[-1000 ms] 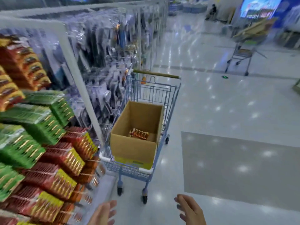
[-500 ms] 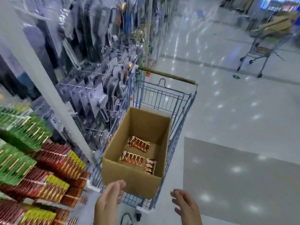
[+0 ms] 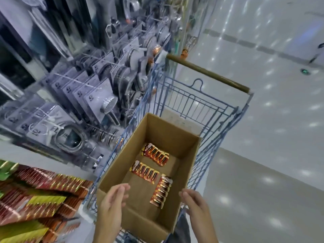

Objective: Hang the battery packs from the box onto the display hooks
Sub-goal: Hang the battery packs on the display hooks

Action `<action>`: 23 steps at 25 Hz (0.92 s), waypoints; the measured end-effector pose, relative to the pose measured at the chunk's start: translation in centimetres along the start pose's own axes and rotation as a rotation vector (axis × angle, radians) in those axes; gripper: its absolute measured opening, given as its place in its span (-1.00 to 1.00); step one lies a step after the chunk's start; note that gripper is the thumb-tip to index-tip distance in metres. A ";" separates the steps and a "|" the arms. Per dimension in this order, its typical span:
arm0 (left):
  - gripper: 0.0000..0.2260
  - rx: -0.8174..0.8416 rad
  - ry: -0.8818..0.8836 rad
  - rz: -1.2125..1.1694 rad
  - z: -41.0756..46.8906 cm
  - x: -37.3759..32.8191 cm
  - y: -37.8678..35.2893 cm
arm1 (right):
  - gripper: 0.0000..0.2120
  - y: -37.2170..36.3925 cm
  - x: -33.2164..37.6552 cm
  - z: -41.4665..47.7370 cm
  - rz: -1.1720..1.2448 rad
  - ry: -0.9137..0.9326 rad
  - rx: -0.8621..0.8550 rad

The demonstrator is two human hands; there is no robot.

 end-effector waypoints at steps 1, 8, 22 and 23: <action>-0.78 -0.058 0.039 0.012 0.6 0.6 -0.7 | -0.90 -0.3 1.4 2.1 -0.036 -0.019 0.034; -0.86 -0.365 0.224 -0.011 5.9 3.3 -8.4 | -0.91 -4.4 9.0 16.6 -0.345 -0.037 0.272; -0.59 -0.655 0.922 -0.360 25.5 35.2 -21.9 | -0.80 -11.4 6.2 35.6 -0.858 -0.146 0.393; -0.37 -0.674 0.923 -0.253 26.4 41.4 -22.0 | -0.80 -11.5 5.8 36.3 -0.877 -0.159 0.376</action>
Point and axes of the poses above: each hand's wrist, its own z-axis towards the middle knuckle, its own y-axis out of the back of the hand, x = y × z, the point moved 7 cm from there along z, towards the middle knuckle, and after that the axes turned 6 degrees about -y, right-handed, at the moved point
